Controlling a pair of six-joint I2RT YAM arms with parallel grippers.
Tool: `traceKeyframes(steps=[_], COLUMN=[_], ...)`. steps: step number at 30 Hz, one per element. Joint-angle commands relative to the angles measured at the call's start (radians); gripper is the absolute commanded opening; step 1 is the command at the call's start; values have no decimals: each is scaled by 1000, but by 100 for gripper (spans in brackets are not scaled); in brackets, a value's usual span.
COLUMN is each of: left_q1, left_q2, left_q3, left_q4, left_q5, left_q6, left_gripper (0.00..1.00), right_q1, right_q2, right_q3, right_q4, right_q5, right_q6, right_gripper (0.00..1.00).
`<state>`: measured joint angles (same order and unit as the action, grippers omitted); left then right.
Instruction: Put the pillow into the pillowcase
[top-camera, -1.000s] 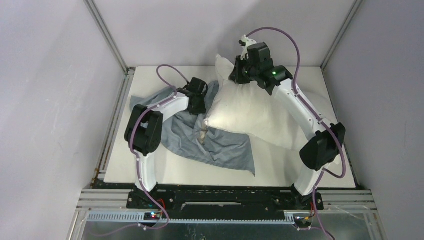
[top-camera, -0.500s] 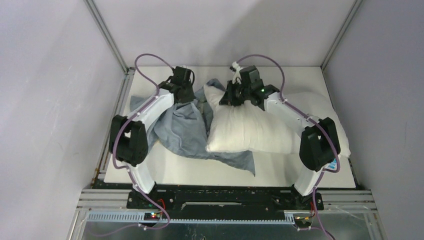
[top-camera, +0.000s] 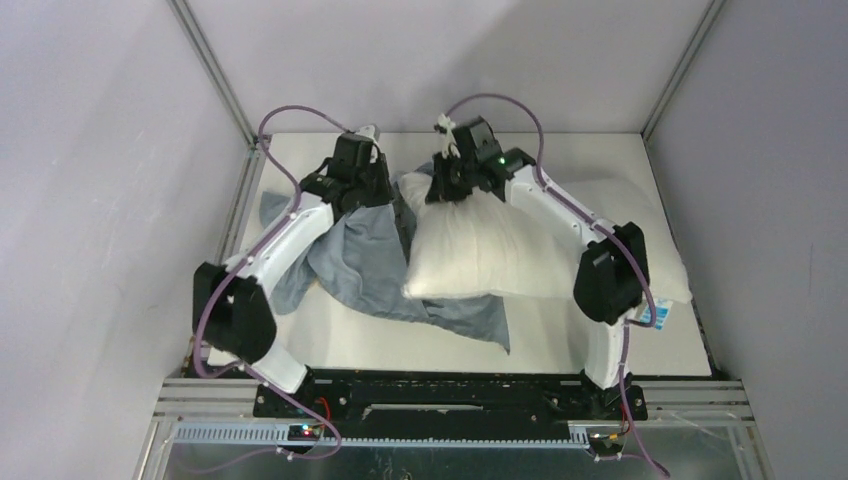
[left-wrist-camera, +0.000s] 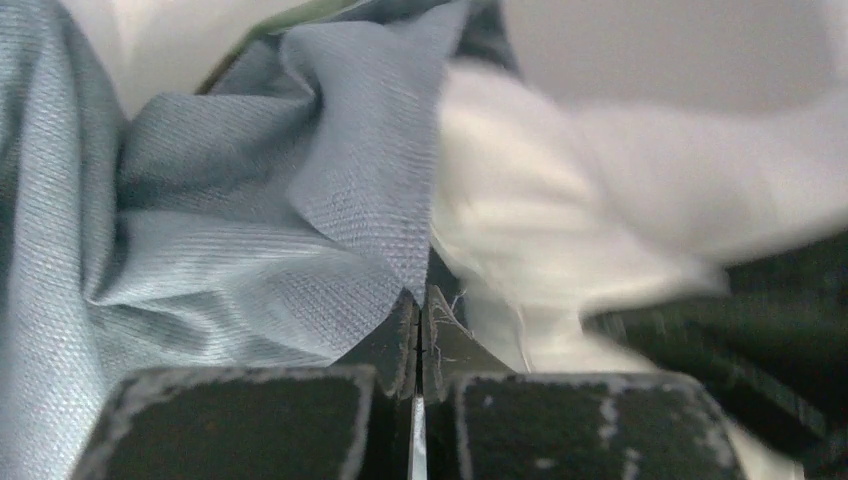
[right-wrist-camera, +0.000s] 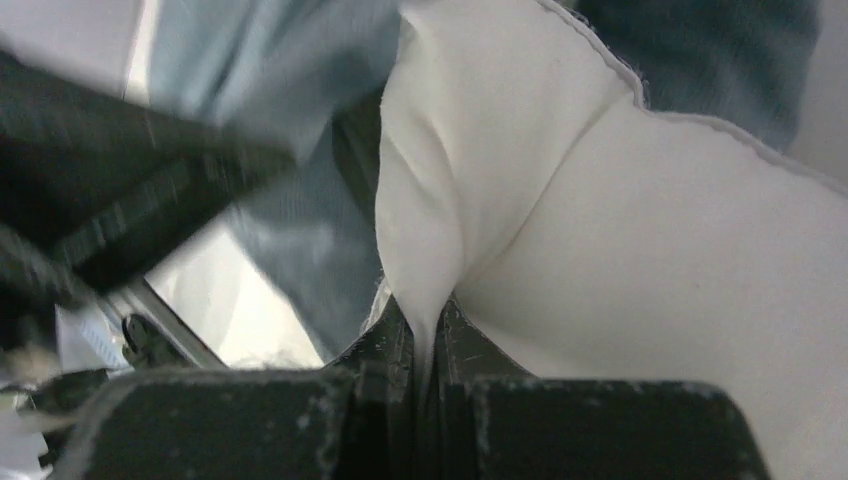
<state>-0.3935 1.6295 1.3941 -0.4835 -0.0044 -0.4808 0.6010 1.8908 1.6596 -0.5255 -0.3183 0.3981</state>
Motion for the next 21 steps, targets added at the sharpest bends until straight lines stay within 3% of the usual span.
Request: traceKeyframes(steps=[1, 6, 13, 14, 16, 18, 21], left_q1=[-40, -54, -52, -51, -52, -51, -45], left_q2=[-180, -324, -435, -430, -416, -410, -410], left_q3=[-85, -243, -354, -357, -362, -368, -370], left_q4=[51, 31, -38, -44, -48, -46, -49], left_q5=[132, 172, 80, 70, 60, 39, 8], left_q6=[60, 51, 30, 28, 18, 2, -16], left_gripper=[0, 0, 0, 0, 0, 0, 0], right_q1=[6, -13, 6, 12, 26, 39, 74], right_q2=[121, 266, 252, 229, 160, 92, -7], right_q3=[369, 455, 247, 230, 198, 197, 205], right_q4=[-146, -145, -25, -22, -14, -33, -87], right_q5=[11, -50, -28, -10, 27, 61, 152], right_q6=[-42, 2, 45, 41, 24, 3, -59], right_gripper=[0, 0, 1, 10, 43, 64, 76])
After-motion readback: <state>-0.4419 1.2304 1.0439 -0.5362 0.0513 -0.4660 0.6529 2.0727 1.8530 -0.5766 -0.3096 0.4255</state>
